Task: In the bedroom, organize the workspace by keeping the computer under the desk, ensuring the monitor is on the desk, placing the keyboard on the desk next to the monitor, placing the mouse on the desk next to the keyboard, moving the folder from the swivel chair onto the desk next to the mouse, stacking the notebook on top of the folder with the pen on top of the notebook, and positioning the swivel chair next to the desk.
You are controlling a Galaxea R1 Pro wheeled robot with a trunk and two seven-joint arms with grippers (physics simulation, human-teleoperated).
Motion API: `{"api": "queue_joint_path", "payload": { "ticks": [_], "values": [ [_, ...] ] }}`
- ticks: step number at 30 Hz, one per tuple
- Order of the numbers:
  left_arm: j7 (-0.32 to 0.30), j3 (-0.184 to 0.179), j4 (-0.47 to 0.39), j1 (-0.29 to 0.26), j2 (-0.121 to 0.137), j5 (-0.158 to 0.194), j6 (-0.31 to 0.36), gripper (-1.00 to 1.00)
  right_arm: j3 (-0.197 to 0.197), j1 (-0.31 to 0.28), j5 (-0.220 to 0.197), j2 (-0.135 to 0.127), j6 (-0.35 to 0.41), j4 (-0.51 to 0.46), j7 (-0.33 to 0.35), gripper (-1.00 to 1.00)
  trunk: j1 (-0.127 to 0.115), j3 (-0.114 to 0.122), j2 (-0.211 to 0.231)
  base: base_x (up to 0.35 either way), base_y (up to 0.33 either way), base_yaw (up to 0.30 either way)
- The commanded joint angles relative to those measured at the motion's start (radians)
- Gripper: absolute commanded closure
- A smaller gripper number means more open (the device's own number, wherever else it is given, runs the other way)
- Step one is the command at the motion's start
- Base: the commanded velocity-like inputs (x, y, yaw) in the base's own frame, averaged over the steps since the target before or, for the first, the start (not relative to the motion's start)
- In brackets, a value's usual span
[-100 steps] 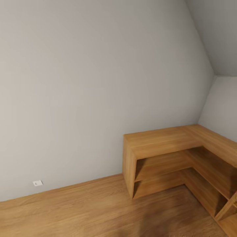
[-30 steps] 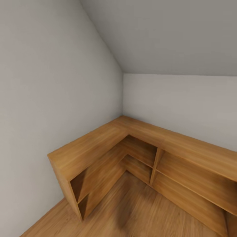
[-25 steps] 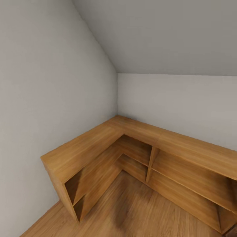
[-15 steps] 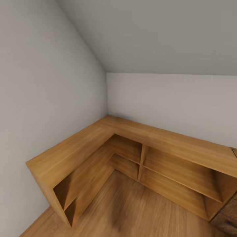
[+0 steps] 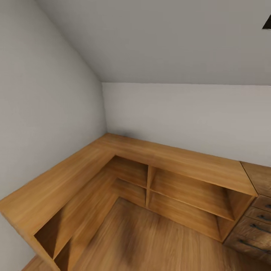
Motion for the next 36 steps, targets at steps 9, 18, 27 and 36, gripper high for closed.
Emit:
{"api": "queue_joint_path", "payload": {
  "ticks": [9,18,27,36],
  "values": [
    [0.006,-0.009,-0.003,0.001,0.001,0.006,-0.001,-1.0,0.007,-0.001,-0.004,-0.002,-0.002,0.001,-0.004,-1.0,0.001,-0.003,0.0,0.319,0.0,-0.268],
    [0.006,-0.009,-0.003,0.001,0.001,0.006,-0.002,-1.0,0.007,-0.001,-0.004,-0.002,-0.004,0.001,-0.004,-1.0,0.001,-0.004,0.0,0.319,0.054,-0.271],
    [0.006,-0.009,-0.003,0.001,0.001,0.006,-0.002,-1.0,0.007,-0.001,-0.004,-0.004,-0.006,0.001,-0.004,-1.0,0.001,-0.004,0.0,0.271,0.224,-0.273],
    [0.006,-0.008,-0.003,0.001,0.001,0.006,-0.002,-1.0,0.007,-0.001,-0.004,-0.005,-0.007,0.001,-0.003,-1.0,0.001,-0.001,0.0,0.163,0.15,-0.274]
  ]
}}
